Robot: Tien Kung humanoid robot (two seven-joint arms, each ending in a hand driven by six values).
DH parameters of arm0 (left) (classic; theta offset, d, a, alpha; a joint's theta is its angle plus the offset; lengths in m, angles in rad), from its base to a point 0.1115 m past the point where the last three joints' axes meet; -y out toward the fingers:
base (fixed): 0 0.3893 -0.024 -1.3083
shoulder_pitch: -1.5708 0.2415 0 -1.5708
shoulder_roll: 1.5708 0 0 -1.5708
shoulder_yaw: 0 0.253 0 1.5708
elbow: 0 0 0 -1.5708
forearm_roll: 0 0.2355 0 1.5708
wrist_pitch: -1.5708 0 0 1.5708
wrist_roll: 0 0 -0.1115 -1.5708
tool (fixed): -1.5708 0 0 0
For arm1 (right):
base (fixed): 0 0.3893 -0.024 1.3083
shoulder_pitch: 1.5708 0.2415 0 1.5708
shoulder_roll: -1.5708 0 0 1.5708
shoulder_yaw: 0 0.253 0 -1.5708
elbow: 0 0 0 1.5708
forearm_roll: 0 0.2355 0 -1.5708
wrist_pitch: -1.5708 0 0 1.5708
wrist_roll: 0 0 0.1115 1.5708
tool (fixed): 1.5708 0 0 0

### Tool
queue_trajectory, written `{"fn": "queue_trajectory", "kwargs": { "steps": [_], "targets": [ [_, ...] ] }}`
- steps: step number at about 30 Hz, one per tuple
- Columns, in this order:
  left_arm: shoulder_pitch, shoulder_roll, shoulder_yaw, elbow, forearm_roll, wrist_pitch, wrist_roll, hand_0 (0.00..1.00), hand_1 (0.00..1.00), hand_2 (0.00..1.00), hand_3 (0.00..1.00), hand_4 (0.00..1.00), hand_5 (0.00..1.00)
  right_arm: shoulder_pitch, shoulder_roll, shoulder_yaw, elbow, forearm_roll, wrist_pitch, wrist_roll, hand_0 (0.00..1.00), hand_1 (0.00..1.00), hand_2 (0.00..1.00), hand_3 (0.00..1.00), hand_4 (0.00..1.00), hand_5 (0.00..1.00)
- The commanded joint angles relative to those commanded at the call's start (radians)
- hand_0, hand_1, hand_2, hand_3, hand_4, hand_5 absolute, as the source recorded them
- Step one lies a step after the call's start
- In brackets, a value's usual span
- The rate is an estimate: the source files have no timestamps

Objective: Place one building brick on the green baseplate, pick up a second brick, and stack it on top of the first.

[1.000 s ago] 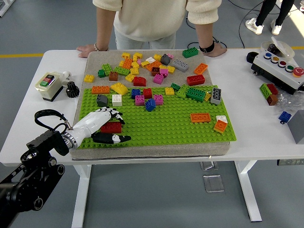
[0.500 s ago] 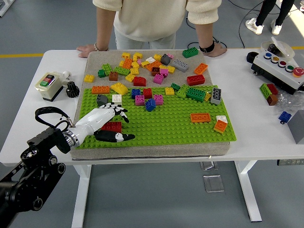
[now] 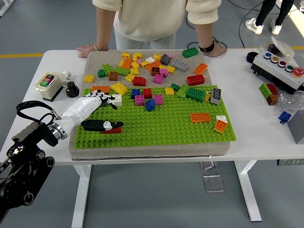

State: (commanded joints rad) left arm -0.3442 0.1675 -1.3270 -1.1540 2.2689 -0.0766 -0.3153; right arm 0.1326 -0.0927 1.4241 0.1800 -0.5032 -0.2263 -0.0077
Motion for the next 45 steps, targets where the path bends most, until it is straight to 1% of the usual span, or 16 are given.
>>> {"fn": "queue_trajectory", "kwargs": {
  "steps": [6, 13, 17, 30, 45],
  "targets": [
    [0.026, 0.007, 0.007, -0.008, 0.000, -0.007, 0.001, 0.998, 0.905, 0.810, 0.607, 0.998, 0.790, -0.001, 0.000, 0.002, 0.000, 0.001, 0.001, -0.002, 0.739, 0.666, 0.714, 0.596, 0.919, 0.497],
    [0.044, 0.004, 0.023, -0.012, 0.000, -0.014, 0.004, 0.998, 0.903, 0.811, 0.607, 0.998, 0.787, -0.001, 0.000, 0.003, 0.000, 0.000, -0.001, -0.003, 0.741, 0.666, 0.716, 0.595, 0.919, 0.497],
    [0.047, 0.000, 0.026, -0.007, 0.000, -0.017, 0.006, 0.998, 0.903, 0.811, 0.607, 0.998, 0.787, -0.002, 0.000, 0.002, 0.000, 0.001, 0.000, -0.004, 0.741, 0.666, 0.716, 0.595, 0.919, 0.497],
    [0.067, 0.005, 0.027, -0.004, 0.000, -0.016, 0.009, 0.998, 0.902, 0.810, 0.603, 0.998, 0.776, -0.002, 0.001, -0.001, 0.000, 0.002, -0.005, -0.002, 0.738, 0.666, 0.717, 0.595, 0.919, 0.498],
    [0.071, 0.002, 0.030, 0.033, 0.000, -0.002, 0.008, 0.998, 0.903, 0.810, 0.603, 0.998, 0.773, -0.002, 0.002, -0.007, 0.000, 0.006, -0.011, -0.003, 0.739, 0.666, 0.717, 0.595, 0.919, 0.497]
  ]
}}
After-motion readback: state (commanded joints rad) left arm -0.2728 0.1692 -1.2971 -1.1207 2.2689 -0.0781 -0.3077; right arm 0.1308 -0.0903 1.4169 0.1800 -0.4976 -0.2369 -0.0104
